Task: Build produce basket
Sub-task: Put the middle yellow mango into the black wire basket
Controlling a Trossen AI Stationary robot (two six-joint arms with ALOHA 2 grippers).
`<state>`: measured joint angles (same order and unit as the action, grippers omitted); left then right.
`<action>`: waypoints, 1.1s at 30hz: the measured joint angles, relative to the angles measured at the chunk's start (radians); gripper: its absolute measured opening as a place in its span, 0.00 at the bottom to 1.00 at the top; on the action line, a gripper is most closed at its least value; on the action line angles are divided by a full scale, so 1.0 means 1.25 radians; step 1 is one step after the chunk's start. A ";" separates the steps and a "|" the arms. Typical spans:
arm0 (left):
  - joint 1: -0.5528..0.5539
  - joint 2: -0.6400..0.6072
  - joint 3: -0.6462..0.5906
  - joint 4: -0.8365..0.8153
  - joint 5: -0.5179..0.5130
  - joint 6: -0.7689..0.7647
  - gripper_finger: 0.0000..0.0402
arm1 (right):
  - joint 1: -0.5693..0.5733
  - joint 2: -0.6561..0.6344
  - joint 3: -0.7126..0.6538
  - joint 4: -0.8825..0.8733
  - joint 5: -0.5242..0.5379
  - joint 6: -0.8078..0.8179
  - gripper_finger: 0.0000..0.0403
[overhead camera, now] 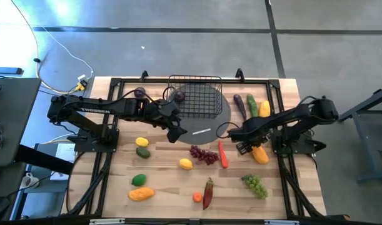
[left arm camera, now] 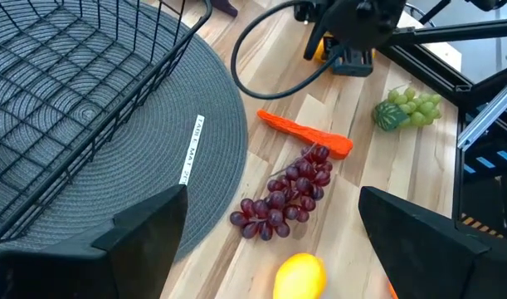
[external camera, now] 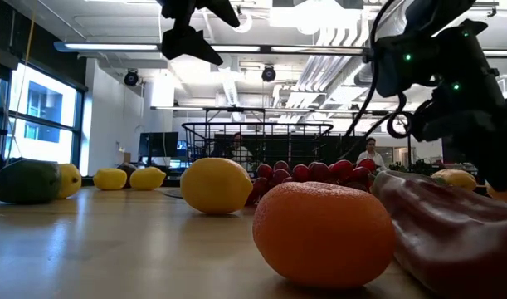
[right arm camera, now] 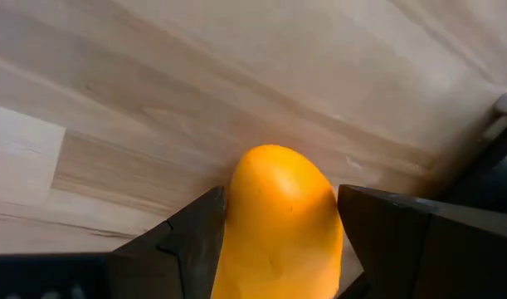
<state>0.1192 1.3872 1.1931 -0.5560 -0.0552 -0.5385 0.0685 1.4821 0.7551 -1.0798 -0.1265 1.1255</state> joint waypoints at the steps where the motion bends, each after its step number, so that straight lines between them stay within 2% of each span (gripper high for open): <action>1: 0.000 0.000 0.000 0.000 0.000 0.000 0.86 | 0.000 0.006 0.000 -0.001 -0.005 0.000 0.54; 11: 0.001 0.000 0.000 0.000 0.000 0.000 0.86 | 0.000 0.035 0.000 -0.003 -0.040 -0.006 0.53; 20: 0.018 0.000 0.000 0.000 0.000 0.000 0.86 | 0.000 0.035 0.000 -0.009 -0.046 -0.007 0.32; 29: 0.020 0.000 0.000 0.000 0.000 0.000 0.86 | 0.000 0.035 0.000 -0.010 -0.047 -0.012 0.28; 33: 0.022 0.000 0.000 0.000 0.000 0.004 0.86 | 0.000 0.035 0.003 -0.009 -0.046 -0.022 0.21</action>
<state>0.1467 1.3872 1.1931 -0.5560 -0.0555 -0.5339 0.0685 1.5257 0.7588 -1.0910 -0.1836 1.0980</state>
